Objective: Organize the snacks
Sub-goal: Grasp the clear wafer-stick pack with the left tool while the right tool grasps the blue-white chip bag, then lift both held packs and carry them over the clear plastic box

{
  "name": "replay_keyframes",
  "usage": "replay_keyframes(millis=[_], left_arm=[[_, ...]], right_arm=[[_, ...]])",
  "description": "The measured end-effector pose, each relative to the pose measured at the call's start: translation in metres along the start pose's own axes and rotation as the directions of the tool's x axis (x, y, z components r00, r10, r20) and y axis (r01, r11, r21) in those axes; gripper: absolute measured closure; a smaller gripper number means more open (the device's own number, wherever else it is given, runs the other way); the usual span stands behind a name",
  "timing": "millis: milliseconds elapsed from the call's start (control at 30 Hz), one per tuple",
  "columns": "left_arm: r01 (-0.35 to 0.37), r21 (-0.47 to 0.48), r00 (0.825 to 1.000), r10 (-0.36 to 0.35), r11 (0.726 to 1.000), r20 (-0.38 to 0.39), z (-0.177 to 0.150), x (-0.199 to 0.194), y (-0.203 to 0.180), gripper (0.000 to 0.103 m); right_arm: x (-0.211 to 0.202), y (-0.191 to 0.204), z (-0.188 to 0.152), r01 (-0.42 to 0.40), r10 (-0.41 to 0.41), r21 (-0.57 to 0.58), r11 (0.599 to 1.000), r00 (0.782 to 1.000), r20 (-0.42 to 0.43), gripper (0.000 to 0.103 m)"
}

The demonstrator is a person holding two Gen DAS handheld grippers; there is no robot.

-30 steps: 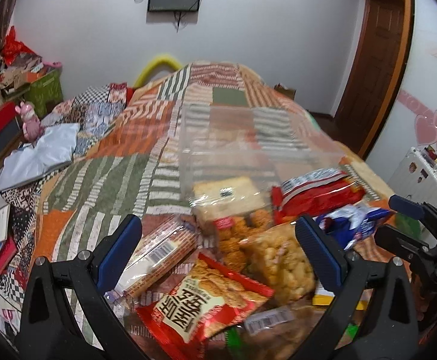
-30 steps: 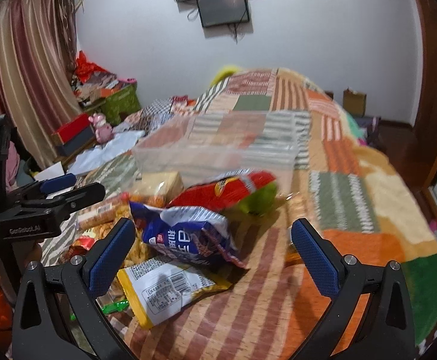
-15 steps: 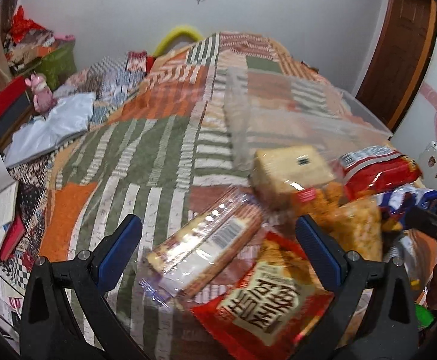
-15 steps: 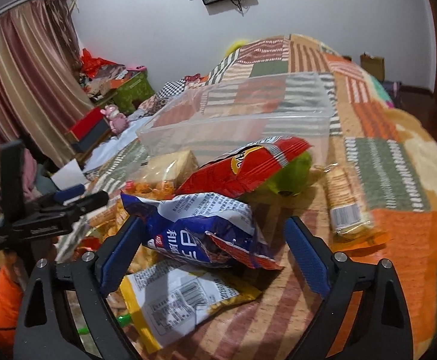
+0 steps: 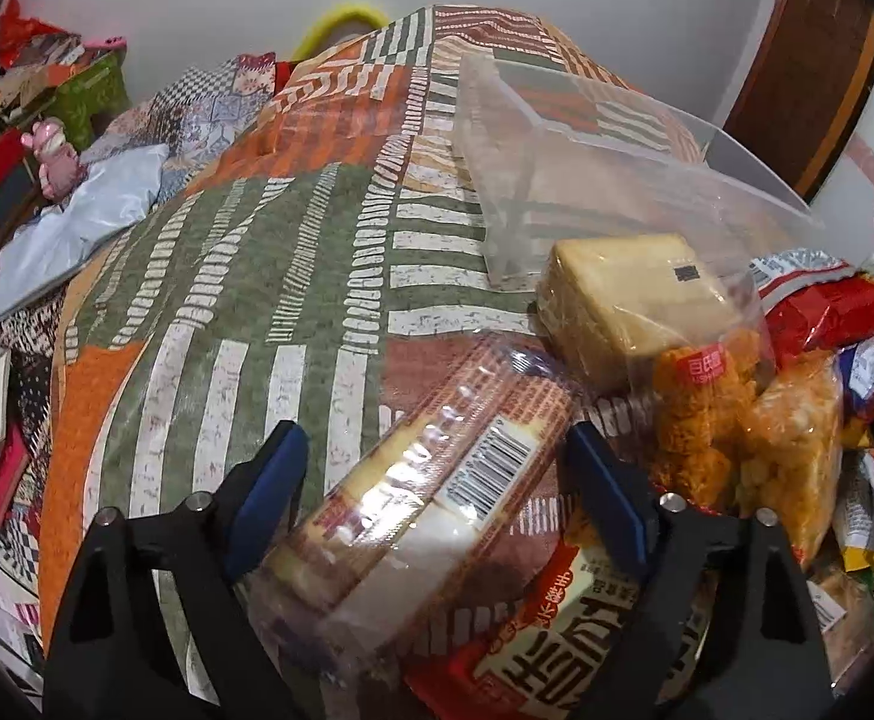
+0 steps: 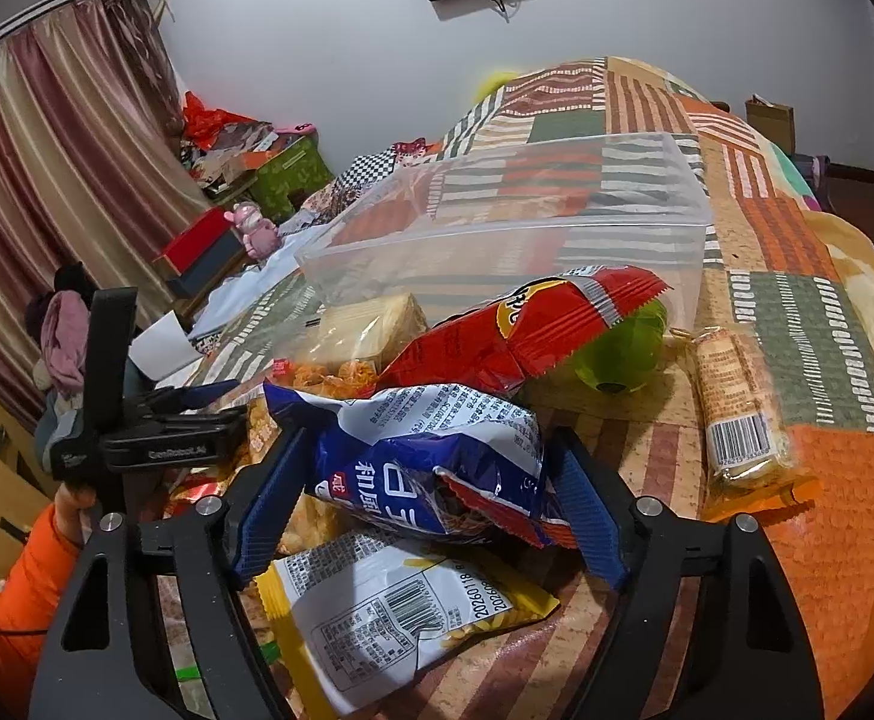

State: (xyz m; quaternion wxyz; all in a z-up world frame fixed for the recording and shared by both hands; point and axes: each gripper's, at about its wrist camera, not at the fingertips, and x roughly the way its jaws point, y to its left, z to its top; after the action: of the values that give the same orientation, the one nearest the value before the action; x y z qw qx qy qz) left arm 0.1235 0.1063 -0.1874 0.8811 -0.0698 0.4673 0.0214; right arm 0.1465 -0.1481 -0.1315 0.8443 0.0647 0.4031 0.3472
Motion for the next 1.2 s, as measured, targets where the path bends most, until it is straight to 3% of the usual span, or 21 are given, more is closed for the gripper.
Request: replay_keyframes(millis=[67,233,467,533,833,1200], left_arm=[[-0.008,0.013,1.0,0.008,1.0,0.013,-0.001,-0.001,-0.002,0.029],[-0.013,0.007,0.999,0.013,1.0,0.03,-0.002,-0.007,0.001,0.043],[-0.019,-0.036,0.999,0.021,0.999,0.046,-0.011,-0.024,0.014,0.048],[-0.021,-0.044,0.998,0.024,0.999,0.054,-0.012,-0.031,0.016,0.053],[-0.049,-0.014,0.987,0.05,0.999,0.151,-0.012,-0.071,0.006,0.054],[0.014,0.001,0.961,-0.014,1.0,0.275,0.012,-0.113,-0.019,0.058]], right_arm=[[-0.001,0.001,-0.001,-0.002,0.002,-0.002,1.0,1.0,0.003,0.03],[-0.007,0.005,-0.003,0.018,-0.017,-0.022,1.0,1.0,0.02,0.033],[-0.022,0.004,-0.002,0.033,-0.032,-0.019,0.999,0.998,0.054,0.034],[-0.027,0.005,-0.001,0.034,-0.033,-0.017,0.999,0.997,0.065,0.034],[-0.05,0.012,0.005,0.044,-0.04,-0.027,0.999,0.991,0.127,0.034],[-0.08,0.01,0.027,0.07,-0.06,-0.034,0.997,0.971,0.233,0.034]])
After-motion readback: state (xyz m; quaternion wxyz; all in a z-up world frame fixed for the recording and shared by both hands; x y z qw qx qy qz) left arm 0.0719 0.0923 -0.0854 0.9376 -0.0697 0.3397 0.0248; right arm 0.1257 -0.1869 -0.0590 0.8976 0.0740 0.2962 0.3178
